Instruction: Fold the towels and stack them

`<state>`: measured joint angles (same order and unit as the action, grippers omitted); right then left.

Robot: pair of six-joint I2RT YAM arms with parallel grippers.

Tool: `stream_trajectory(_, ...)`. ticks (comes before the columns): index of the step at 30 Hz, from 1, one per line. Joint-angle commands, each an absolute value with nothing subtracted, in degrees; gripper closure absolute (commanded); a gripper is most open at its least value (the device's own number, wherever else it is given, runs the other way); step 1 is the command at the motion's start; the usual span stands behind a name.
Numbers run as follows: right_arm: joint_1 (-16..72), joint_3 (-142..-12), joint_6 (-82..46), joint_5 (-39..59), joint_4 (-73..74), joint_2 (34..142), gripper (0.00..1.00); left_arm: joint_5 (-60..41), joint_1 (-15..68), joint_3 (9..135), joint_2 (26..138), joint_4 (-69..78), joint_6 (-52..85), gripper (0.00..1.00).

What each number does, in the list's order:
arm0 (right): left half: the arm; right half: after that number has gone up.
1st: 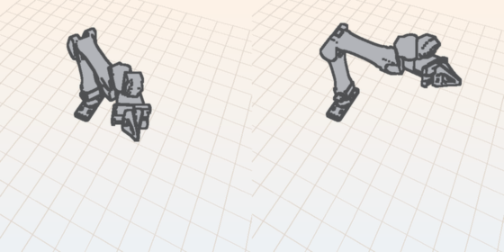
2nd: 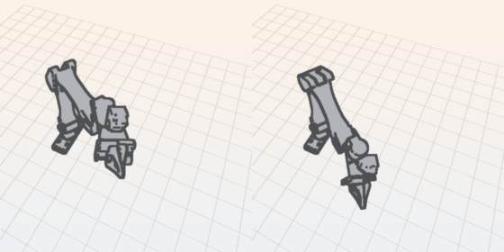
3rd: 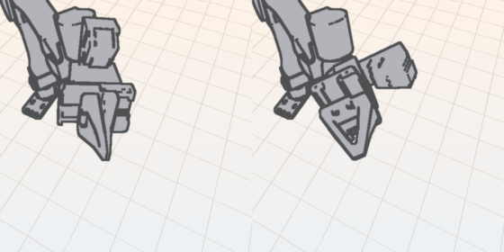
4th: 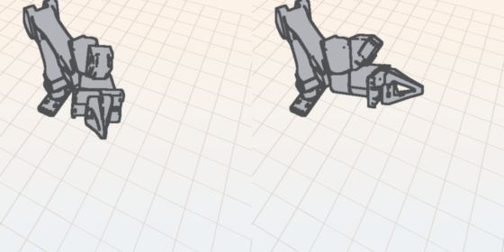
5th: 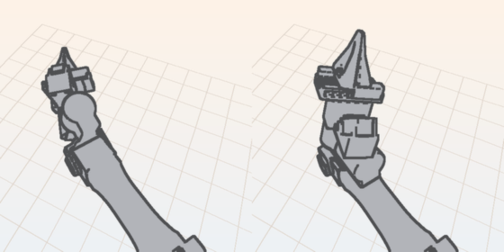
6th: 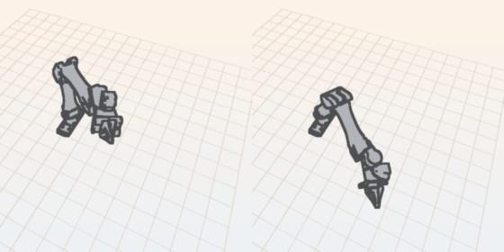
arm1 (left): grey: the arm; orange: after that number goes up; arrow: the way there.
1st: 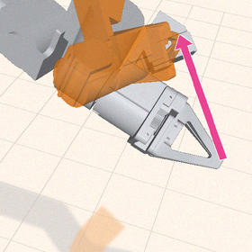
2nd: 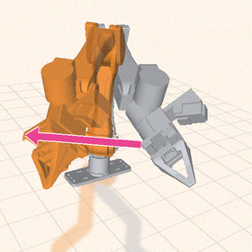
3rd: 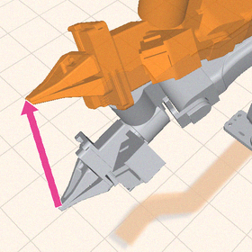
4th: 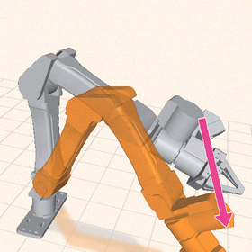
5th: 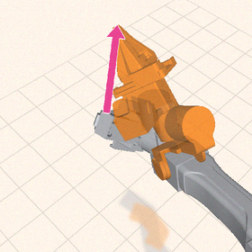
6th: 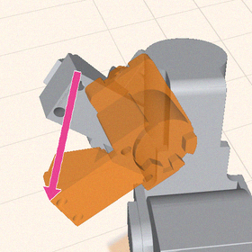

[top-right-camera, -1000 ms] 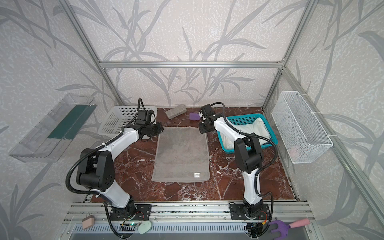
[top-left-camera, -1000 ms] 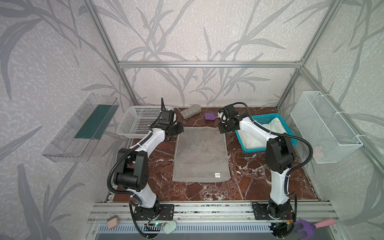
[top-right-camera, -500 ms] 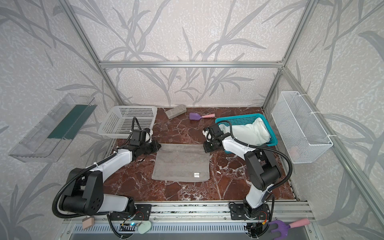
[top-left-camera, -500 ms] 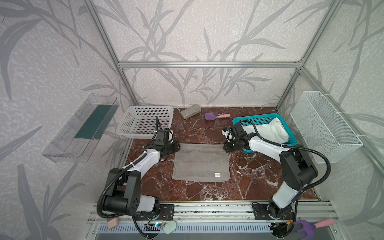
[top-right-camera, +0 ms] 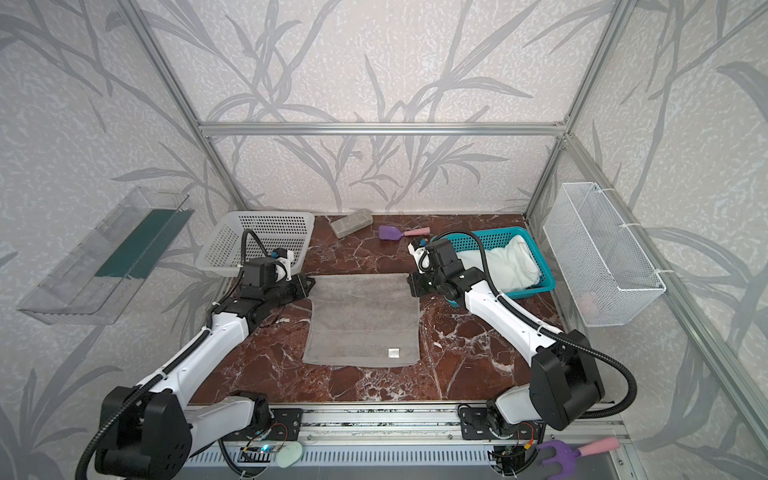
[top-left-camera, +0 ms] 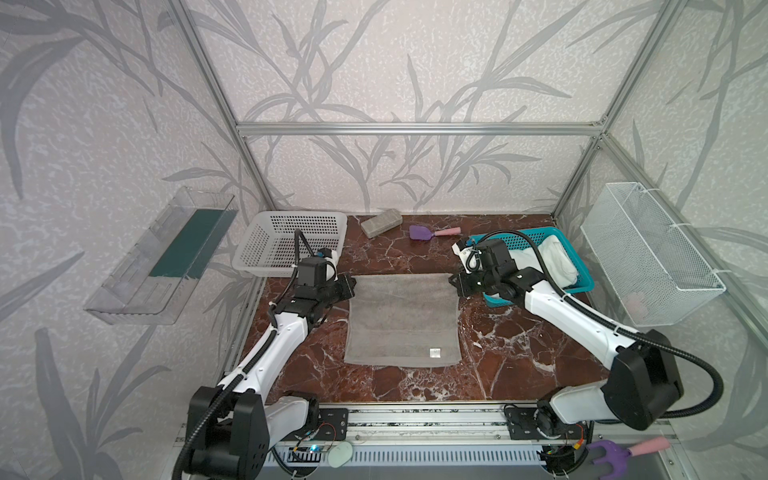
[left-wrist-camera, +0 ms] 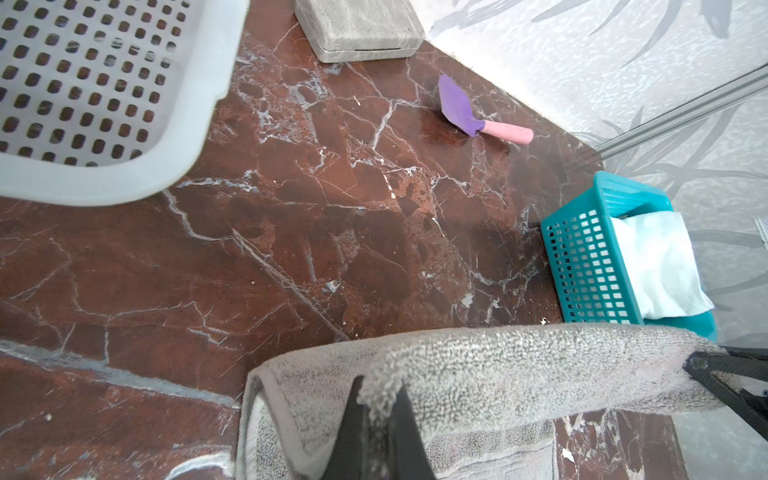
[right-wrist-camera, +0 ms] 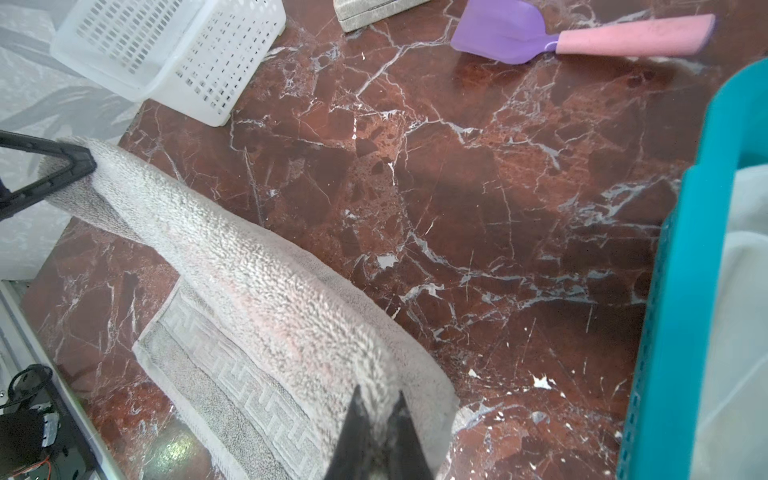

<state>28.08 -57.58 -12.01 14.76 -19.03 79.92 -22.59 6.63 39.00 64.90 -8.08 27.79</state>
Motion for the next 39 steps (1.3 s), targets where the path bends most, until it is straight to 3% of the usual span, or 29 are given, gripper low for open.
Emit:
stream_trajectory(1, 27.9, -49.6, -14.9, 17.6, -20.5, 78.4, 1.00, -24.0, 6.3, 30.4, 62.9, -7.8, 32.2, 1.00)
stream_trajectory(5, 28.0, -40.1, -19.8, 22.7, -14.5, 77.5, 1.00, -21.6, 6.3, 19.0, 58.2, -2.1, 39.7, 1.00)
stream_trajectory(9, 28.0, -37.7, -21.2, 21.6, -12.5, 80.9, 1.00, -20.3, 6.3, 12.8, 54.9, 1.9, 43.6, 1.00)
stream_trajectory(18, 26.9, -50.6, -17.8, 18.0, -10.3, 96.3, 1.00, -20.8, 6.4, 13.0, 65.1, 9.7, 43.3, 1.00)
stream_trajectory(26, 25.1, -66.6, -12.6, 16.8, -16.5, 105.5, 1.00, -19.1, 6.4, 24.0, 74.8, 10.9, 41.9, 1.00)
stream_trajectory(33, 23.7, -71.2, -11.8, 16.8, -27.4, 98.4, 1.00, -23.3, 6.3, 36.4, 69.4, -8.5, 36.2, 1.00)
stream_trajectory(36, 24.1, -63.6, -13.9, 16.9, -27.5, 92.0, 1.00, -21.1, 6.4, 34.6, 64.4, -15.8, 35.4, 1.00)
stream_trajectory(39, 24.7, -52.5, -16.7, 17.2, -21.3, 88.9, 1.00, -20.8, 6.6, 26.6, 62.9, -13.4, 38.3, 1.00)
